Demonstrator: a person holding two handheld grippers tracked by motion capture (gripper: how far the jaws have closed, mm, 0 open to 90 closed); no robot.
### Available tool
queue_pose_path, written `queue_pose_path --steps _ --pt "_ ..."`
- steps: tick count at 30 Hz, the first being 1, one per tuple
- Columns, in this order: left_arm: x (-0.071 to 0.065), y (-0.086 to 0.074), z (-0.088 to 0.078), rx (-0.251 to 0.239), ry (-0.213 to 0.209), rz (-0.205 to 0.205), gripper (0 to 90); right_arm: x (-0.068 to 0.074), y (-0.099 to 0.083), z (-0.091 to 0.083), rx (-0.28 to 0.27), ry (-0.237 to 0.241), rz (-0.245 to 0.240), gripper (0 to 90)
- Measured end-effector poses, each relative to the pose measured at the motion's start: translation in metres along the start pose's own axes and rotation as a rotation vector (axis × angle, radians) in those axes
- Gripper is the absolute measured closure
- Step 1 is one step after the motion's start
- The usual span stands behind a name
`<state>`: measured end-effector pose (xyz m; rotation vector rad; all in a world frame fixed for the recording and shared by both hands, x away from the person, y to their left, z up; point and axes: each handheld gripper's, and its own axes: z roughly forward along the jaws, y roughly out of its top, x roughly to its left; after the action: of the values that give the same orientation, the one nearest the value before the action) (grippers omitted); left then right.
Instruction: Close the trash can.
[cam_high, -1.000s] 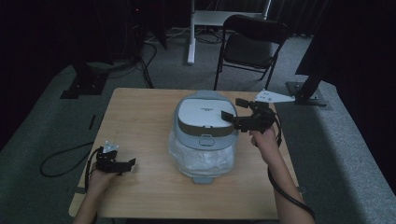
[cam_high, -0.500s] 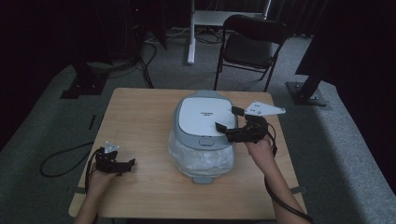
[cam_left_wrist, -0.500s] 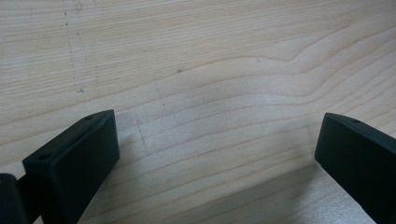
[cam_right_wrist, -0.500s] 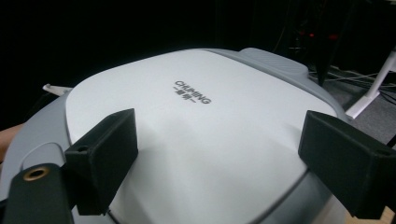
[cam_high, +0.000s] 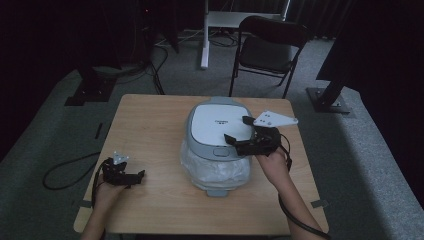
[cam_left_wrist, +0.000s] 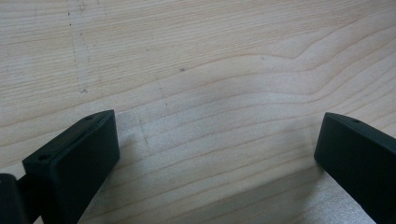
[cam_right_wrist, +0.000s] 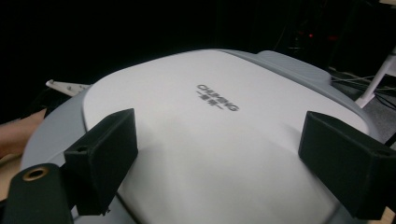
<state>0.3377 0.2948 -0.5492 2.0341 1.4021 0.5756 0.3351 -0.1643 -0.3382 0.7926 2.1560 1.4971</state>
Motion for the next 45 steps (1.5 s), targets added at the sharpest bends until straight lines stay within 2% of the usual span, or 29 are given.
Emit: queue_pose_path --steps 6,13,14,15,21,22,25,28,29,31,35,37,45 --pt "0.0 0.0 0.0 0.0 0.0 0.0 0.7 0.011 0.003 0.002 0.007 -0.025 -0.046 11.0" --pt "0.0 0.0 0.0 0.001 0.0 0.001 0.7 0.009 0.001 0.002 0.013 -0.014 -0.019 10.4" --pt "0.0 0.0 0.0 0.001 -0.001 0.001 0.7 0.01 0.001 0.002 0.034 -0.015 -0.037 10.5" --pt "0.0 0.0 0.0 0.001 0.0 0.001 0.7 0.009 0.001 0.002 0.038 -0.012 -0.03 10.4" --pt "0.0 0.0 0.0 0.001 -0.001 0.001 0.7 0.009 0.0 0.001 0.02 -0.032 -0.017 10.3" --pt "0.0 0.0 0.0 0.001 0.0 0.001 0.7 0.009 0.0 -0.001 0.009 -0.049 -0.021 10.4" --pt "0.0 0.0 0.0 0.001 -0.001 0.001 0.7 0.006 -0.001 -0.005 -0.02 -0.042 0.011 10.4" --pt "0.0 0.0 0.0 0.001 -0.001 0.001 0.7 0.004 -0.001 -0.008 -0.033 -0.066 0.017 10.4" --pt "0.0 0.0 0.0 0.001 -0.001 0.001 0.7 -0.002 -0.002 -0.013 -0.047 -0.102 0.03 10.4" --pt "0.0 0.0 0.0 0.001 -0.001 0.001 0.7 -0.006 -0.003 -0.017 -0.054 -0.127 0.052 10.4" --pt "0.0 0.0 0.0 0.001 0.0 0.001 0.7 -0.009 -0.003 -0.021 -0.059 -0.142 0.061 10.4" --pt "0.0 0.0 0.0 0.001 -0.001 0.001 0.7 -0.014 -0.004 -0.029 -0.063 -0.181 0.065 10.4" --pt "0.0 0.0 0.0 0.001 -0.001 0.001 0.7 -0.028 -0.01 -0.045 -0.067 -0.238 0.086 10.4"
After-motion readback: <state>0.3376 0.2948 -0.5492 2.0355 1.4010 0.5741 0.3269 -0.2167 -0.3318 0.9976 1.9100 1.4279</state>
